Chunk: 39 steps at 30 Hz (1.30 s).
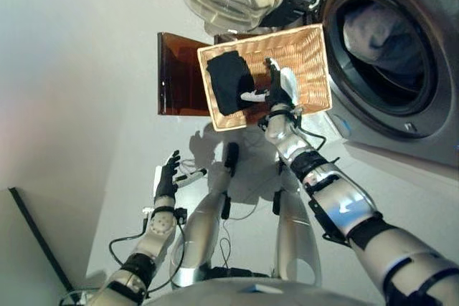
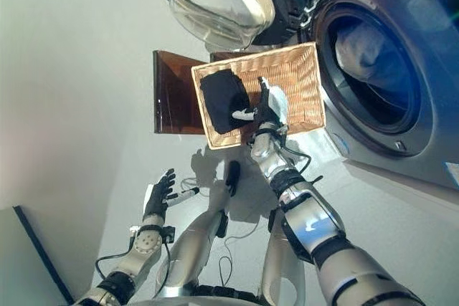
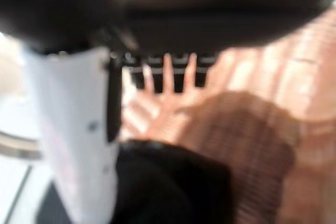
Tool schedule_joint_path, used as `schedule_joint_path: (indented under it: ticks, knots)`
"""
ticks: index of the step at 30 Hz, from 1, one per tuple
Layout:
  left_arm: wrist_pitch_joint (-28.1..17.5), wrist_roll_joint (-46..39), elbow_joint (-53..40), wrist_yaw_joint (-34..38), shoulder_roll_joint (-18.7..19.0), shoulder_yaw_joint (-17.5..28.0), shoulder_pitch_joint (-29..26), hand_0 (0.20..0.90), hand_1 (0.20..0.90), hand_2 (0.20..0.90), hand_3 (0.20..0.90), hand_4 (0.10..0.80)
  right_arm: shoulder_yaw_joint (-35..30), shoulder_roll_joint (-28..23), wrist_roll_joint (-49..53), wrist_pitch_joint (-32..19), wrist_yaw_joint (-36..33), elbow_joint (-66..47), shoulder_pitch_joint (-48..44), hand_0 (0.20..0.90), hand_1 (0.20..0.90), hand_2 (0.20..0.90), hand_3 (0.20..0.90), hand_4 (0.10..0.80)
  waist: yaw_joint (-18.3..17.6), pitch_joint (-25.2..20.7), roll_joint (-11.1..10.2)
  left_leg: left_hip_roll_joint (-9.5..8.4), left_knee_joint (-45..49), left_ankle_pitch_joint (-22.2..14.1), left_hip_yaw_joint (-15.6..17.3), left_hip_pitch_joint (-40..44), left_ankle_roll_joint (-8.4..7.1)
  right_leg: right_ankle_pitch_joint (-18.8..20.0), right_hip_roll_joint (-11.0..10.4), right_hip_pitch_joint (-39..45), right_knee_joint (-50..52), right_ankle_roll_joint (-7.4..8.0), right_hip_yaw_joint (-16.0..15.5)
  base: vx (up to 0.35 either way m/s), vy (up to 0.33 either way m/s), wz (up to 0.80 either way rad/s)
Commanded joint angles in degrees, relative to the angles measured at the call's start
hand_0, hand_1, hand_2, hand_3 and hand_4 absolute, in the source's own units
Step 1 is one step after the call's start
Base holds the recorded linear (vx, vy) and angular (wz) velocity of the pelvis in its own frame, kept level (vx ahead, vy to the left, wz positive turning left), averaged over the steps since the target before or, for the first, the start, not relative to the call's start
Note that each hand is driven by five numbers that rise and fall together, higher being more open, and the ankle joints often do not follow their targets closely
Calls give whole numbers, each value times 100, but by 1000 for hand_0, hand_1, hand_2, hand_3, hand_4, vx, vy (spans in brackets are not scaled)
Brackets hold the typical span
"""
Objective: Pick up the clothes and place them into the washing machine
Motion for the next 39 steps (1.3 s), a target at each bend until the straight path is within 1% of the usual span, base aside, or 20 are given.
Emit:
schedule_joint_path:
  ticks: [1, 4, 8, 16, 25, 31, 39]
  knots:
    - [-407, -96, -536, 298, 465, 172, -132, 900, 900, 900, 900, 800, 238, 307, -33, -327, -123, -67, -829, 900, 900, 900, 900, 800, 202, 89, 240, -25, -13, -64, -62, -109, -411, -772, 23, -157, 755, -102, -125, 0, 0, 0]
    - [-455, -162, -892, 294, 553, 162, -102, 900, 900, 900, 900, 800, 198, 278, 23, -295, -111, 218, -1007, 900, 900, 900, 900, 800, 271, 90, 300, -35, -25, -26, -100, -289, -413, -760, 18, -349, 784, -89, -163, -23, 7, 3]
    - [-480, -180, -1123, 291, 611, 142, -93, 900, 900, 900, 900, 800, 201, 252, 63, -293, -107, 293, -1120, 900, 900, 900, 900, 800, 311, 90, 319, -41, -25, 7, -129, -440, -412, -754, 25, -506, 821, -86, -196, -21, 4, 4]
    - [-426, -157, -979, 307, 541, 25, -159, 900, 900, 900, 900, 800, 345, 430, -30, -274, -53, 565, -1449, 900, 900, 900, 900, 800, 405, 90, 324, -56, 18, 56, -179, -700, -404, -748, -3, -764, 922, -75, -238, -14, 2, 4]
    - [-461, -235, -1111, 344, 632, 33, -237, 900, 900, 900, 900, 800, 367, 470, -20, -241, 14, 778, -1719, 900, 900, 900, 900, 800, 559, 90, 364, -64, 59, 90, -302, -900, -405, -791, -71, -909, 1023, -66, -360, -8, -8, 11]
    - [-427, -241, -1089, 351, 603, 28, -312, 900, 900, 900, 900, 800, 348, 508, 13, -247, 61, 800, -1716, 900, 900, 900, 900, 800, 644, 90, 376, -95, 46, 137, -403, -994, -407, -823, -135, -947, 1062, -58, -469, 4, -9, 13]
    - [-434, -277, -1164, 351, 622, -4, -345, 900, 900, 900, 900, 800, 341, 601, 45, -251, 113, 893, -1727, 900, 900, 900, 900, 800, 710, 90, 402, -111, 52, 139, -492, -1006, -401, -901, -181, -953, 1159, -56, -525, 12, 1, 5]
